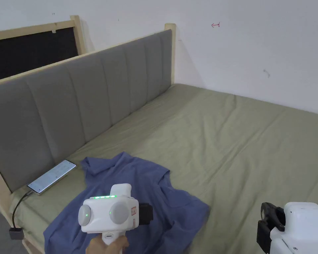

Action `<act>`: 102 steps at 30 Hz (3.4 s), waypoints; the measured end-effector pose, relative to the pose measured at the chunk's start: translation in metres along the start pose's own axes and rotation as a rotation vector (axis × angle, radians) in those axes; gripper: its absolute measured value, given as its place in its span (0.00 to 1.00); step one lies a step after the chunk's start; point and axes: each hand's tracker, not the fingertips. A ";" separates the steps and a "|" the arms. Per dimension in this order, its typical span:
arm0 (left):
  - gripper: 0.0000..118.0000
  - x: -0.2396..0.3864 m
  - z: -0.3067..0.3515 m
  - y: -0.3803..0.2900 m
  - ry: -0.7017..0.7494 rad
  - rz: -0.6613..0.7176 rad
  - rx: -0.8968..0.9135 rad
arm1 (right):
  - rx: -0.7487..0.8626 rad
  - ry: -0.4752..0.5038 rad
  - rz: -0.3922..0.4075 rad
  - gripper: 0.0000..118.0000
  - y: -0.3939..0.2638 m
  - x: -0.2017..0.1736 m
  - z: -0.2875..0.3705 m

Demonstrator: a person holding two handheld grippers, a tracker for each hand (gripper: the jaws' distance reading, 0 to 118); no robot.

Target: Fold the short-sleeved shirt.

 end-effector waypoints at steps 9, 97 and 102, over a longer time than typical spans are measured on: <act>0.86 0.016 -0.057 -0.007 0.139 -0.133 -0.086 | -0.068 -0.007 0.018 0.00 -0.019 0.006 -0.017; 0.76 0.566 -0.065 0.020 -0.488 -0.803 -0.127 | -0.192 -0.598 -0.461 0.00 -0.106 0.308 0.091; 0.77 0.637 -0.120 0.023 -0.430 -0.841 -0.194 | -0.198 -0.611 -0.447 0.00 -0.107 0.318 0.084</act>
